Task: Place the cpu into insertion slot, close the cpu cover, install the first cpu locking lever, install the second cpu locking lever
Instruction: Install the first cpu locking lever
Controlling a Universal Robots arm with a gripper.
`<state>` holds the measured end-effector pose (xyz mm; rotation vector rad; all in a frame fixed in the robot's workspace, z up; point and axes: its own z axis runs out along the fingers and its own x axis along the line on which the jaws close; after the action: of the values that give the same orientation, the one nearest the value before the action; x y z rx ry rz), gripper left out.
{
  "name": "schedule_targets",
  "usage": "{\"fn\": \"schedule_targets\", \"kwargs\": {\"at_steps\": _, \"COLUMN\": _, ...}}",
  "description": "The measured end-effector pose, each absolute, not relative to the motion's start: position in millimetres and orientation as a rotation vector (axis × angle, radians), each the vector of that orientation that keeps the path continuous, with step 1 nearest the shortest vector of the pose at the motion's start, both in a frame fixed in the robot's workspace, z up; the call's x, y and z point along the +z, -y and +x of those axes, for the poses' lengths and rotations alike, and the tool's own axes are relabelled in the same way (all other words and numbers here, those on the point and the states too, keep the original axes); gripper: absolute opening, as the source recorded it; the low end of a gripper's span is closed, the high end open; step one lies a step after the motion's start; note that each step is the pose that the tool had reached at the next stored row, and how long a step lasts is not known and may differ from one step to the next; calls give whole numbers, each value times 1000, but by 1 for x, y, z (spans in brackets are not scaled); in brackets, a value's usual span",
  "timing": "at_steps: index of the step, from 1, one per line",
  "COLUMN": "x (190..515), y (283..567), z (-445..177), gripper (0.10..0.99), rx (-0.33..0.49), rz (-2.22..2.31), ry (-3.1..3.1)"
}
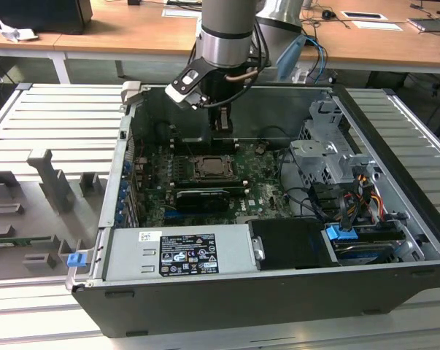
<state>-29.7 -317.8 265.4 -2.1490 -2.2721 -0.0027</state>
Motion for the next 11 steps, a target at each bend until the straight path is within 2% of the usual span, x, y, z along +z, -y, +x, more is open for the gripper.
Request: {"fn": "schedule_targets", "kwargs": {"at_steps": 11, "x": 265, "y": 318, "z": -30, "gripper": 106, "rx": 0, "rz": -1850, "ry": 2521}}
